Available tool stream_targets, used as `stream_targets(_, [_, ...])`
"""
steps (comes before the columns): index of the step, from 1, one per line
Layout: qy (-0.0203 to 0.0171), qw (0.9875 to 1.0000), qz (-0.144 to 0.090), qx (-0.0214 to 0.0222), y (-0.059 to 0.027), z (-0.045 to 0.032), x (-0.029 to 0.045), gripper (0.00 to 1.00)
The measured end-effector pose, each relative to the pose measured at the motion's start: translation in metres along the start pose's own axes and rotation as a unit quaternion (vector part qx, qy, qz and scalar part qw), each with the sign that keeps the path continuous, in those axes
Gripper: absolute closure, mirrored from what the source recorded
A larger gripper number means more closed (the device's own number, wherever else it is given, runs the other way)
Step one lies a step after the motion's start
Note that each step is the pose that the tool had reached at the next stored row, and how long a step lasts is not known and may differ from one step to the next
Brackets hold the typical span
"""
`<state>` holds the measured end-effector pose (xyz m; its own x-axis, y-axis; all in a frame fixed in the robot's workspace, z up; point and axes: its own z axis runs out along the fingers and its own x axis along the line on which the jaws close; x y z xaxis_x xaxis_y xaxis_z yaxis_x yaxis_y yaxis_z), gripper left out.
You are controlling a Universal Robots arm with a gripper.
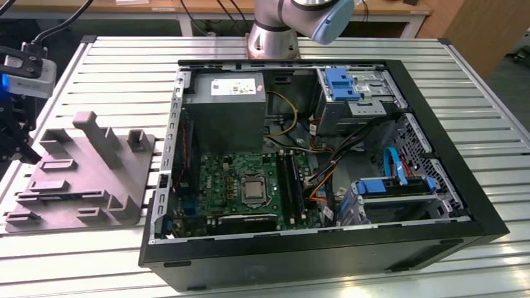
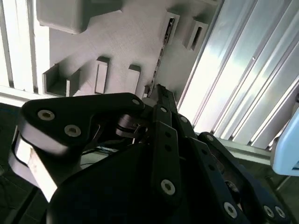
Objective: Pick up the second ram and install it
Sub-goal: 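Pick up the second ram and move it above second insertion slot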
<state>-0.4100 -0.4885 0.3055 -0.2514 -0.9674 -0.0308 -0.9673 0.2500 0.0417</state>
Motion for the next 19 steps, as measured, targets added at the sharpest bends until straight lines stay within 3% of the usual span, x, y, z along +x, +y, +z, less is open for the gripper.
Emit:
stream_targets(3, [0.0011, 0.9996, -0.028, -0.0008, -0.0001, 0.0011, 0.0000, 0.90])
stream_targets(7, [0.0026, 0.9980, -0.063, -0.0019, -0.0002, 0.0028, 0.0001, 0.90])
stream_targets(10, [0.0038, 0.9958, -0.091, -0.0028, -0.0002, 0.0043, 0.0001, 0.90])
stream_targets(15, [0.0055, 0.9912, -0.132, -0.0039, -0.0003, 0.0060, 0.0002, 0.90])
stream_targets(19, [0.0054, 0.9911, -0.133, -0.0038, -0.0002, 0.0062, 0.0000, 0.90])
